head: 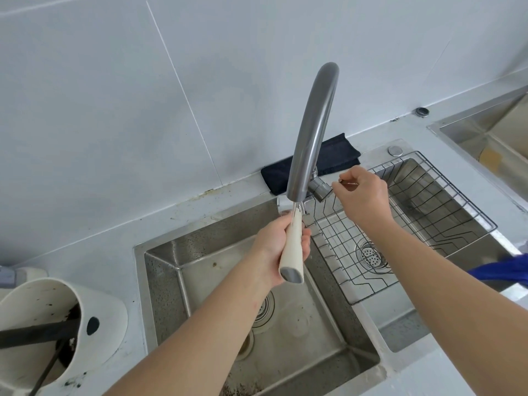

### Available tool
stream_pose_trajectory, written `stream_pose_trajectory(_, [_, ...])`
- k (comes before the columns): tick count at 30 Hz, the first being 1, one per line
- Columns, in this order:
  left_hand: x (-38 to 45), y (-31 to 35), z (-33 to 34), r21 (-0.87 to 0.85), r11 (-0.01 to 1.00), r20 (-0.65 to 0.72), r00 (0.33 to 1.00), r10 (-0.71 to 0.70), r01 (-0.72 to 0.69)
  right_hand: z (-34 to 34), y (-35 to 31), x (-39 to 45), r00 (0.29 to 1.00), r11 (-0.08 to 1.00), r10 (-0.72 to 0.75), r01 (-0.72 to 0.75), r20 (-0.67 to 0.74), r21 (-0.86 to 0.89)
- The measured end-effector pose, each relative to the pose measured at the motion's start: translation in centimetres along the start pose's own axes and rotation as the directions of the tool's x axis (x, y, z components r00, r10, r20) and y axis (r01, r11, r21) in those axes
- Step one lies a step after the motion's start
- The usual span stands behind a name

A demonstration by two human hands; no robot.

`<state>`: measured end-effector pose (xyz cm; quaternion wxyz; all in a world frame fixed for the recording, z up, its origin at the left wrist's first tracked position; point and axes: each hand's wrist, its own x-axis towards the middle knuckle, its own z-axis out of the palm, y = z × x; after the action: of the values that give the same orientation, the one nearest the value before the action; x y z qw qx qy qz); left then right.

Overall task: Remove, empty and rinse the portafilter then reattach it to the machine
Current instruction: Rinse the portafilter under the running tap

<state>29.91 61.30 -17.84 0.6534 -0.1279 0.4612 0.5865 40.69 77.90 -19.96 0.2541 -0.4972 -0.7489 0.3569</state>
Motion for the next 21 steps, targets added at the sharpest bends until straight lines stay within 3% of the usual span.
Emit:
stream_pose_trajectory(17, [-5.0, -1.9, -3.6, 0.17, 0.984, 0.168, 0.982, -0.086, 0.057, -0.2, -0.3, -0.1, 1.0, 1.0, 0.0, 0.0, 0.006, -0.015])
stream_pose_trajectory(21, [-5.5, -1.7, -4.3, 0.132, 0.99, 0.209, 0.975, -0.08, 0.053, -0.2, -0.4, -0.1, 1.0, 1.0, 0.002, -0.002, 0.0, -0.004])
